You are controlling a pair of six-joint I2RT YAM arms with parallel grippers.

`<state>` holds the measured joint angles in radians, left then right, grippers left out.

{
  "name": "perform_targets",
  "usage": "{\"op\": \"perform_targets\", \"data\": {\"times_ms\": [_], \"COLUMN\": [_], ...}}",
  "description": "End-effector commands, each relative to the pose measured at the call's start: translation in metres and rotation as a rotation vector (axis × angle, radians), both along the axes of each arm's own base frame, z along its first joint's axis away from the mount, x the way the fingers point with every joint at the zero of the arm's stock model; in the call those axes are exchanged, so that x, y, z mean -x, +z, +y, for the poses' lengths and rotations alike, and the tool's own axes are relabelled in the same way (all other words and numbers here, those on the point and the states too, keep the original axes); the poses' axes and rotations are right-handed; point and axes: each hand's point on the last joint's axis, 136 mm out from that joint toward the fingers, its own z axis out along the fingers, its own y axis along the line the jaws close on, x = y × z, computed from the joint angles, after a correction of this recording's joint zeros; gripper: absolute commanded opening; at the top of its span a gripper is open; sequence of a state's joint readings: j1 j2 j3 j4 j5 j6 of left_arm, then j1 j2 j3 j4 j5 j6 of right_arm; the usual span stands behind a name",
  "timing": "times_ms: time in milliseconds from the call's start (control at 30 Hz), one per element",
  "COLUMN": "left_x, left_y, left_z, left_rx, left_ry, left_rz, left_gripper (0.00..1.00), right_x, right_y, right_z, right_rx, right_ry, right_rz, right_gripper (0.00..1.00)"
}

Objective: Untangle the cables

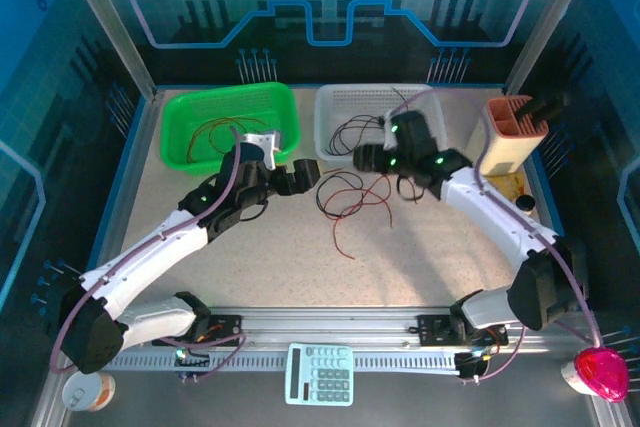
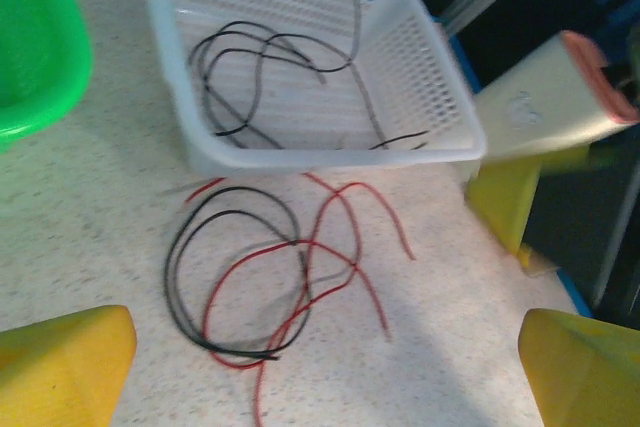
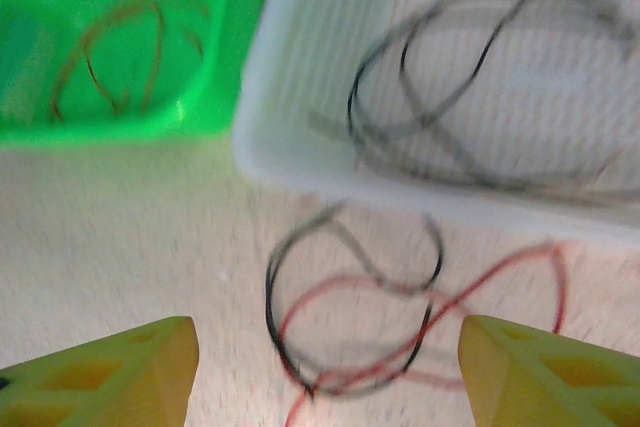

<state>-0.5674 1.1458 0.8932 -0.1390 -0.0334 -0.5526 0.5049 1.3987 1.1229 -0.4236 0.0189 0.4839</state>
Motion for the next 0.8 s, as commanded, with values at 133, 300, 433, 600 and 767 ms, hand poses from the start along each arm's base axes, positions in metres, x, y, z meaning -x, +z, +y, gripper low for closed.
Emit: {"op": "perform_targets", "data": {"times_ms": [133, 300, 433, 600, 767], "left_x": [-0.001, -0.001, 0.001, 0.002, 0.003], "left_y": [-0.027, -0.034, -0.037, -0.038, -0.039], "left_z": [0.043, 0.051, 0.052, 0.053, 0.051], "left_rx": [-0.061, -0.066, -0.061, -0.058, -0.053], "left_ry": [0.172, 0.175, 0.167, 0.159, 0.147], "left_rz": [0.061, 0.082, 0.088, 0.084, 0.088], "left_gripper": [0.99, 0.99, 0.99, 0.99, 0.99], "right_x": [0.04, 0.043, 0.04, 0.035, 0.028], "right_y": [-0.088, -0.122, -0.139, -0.15, -0.15], "right_z": [0.043, 0.059, 0.062, 0.062, 0.061], "right_rx": [0.115, 0.165, 0.178, 0.184, 0.15], "right_ry": [0.039, 0.025, 0.01, -0.016, -0.053], "right_rz": [0.158, 0.215, 0.246, 0.26, 0.268], "right_gripper": [0.63, 0.6, 0.56, 0.54, 0.54]}}
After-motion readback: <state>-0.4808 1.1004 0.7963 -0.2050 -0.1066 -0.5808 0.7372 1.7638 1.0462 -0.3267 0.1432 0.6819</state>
